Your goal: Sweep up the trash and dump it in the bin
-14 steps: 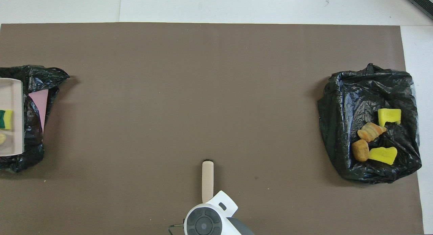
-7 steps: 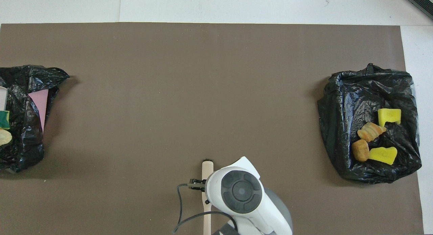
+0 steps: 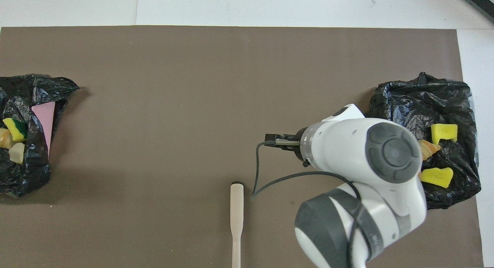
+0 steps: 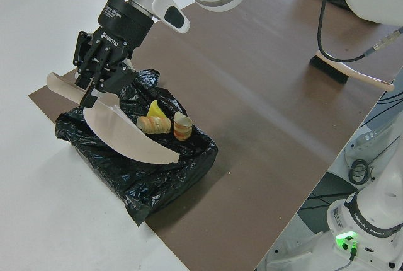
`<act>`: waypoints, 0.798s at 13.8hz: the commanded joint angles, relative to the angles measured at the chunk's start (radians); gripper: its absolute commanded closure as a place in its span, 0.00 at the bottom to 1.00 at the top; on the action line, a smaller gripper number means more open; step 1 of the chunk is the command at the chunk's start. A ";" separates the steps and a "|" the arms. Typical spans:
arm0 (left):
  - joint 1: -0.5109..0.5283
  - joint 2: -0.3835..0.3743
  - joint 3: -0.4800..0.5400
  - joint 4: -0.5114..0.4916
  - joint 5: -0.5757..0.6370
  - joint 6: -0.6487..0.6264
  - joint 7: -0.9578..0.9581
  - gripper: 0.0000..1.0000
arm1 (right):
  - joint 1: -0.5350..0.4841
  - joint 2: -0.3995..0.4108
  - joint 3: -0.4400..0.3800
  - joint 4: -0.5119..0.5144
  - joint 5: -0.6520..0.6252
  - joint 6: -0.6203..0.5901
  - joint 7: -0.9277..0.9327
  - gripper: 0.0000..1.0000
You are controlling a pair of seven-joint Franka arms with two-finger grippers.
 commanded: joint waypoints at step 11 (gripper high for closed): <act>-0.162 -0.050 0.001 -0.006 -0.383 -0.208 -0.353 1.00 | -0.270 0.073 0.012 0.458 -0.210 -0.578 -0.212 0.00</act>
